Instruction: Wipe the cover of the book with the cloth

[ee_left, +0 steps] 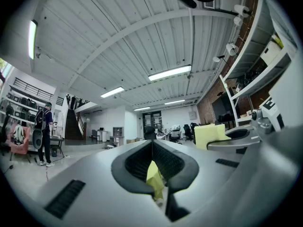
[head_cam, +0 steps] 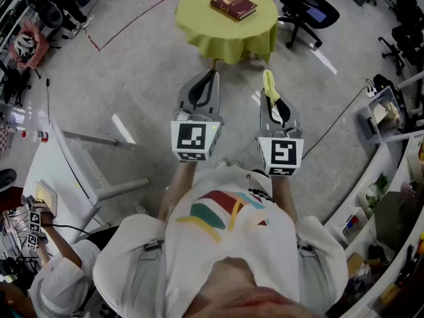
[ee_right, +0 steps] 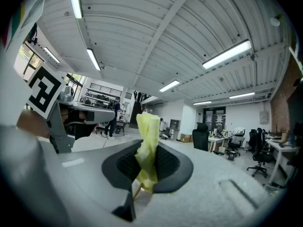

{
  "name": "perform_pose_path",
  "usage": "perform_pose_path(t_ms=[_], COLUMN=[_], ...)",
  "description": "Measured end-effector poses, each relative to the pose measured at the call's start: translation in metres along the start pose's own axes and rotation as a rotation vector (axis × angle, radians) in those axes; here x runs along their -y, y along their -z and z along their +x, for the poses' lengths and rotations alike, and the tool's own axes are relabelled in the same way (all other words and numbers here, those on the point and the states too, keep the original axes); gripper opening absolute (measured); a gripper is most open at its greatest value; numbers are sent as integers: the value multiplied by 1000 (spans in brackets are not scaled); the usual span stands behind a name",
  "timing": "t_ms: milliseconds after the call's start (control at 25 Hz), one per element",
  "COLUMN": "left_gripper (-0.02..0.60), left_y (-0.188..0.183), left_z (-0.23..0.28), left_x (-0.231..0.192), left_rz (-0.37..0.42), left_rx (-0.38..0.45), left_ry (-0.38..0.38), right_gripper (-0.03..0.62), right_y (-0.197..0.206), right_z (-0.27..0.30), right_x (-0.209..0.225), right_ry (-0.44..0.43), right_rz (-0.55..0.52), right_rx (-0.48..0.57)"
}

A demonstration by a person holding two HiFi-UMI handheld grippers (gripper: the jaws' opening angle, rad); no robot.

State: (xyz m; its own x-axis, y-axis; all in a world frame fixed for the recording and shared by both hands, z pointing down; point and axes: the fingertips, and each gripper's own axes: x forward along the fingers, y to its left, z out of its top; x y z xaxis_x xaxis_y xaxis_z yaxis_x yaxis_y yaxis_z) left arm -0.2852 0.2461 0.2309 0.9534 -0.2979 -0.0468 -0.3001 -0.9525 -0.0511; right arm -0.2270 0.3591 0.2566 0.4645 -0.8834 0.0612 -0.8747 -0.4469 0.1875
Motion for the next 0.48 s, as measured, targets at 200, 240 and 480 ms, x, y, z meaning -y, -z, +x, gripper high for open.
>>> perform_pose_path(t_ms=[200, 240, 480], left_gripper=[18, 18, 18], left_y=[-3, -3, -3], left_z=[1, 1, 4], left_x=[1, 1, 4], left_rz=[5, 6, 1], left_rx=[9, 6, -1], left_ry=[2, 0, -3], right_gripper=[28, 28, 28], right_y=[-2, -3, 1], right_z=[-1, -1, -1], right_x=[-1, -1, 3], right_ry=[-6, -9, -12], right_rz=[7, 7, 8], right_rx=[-4, -4, -7])
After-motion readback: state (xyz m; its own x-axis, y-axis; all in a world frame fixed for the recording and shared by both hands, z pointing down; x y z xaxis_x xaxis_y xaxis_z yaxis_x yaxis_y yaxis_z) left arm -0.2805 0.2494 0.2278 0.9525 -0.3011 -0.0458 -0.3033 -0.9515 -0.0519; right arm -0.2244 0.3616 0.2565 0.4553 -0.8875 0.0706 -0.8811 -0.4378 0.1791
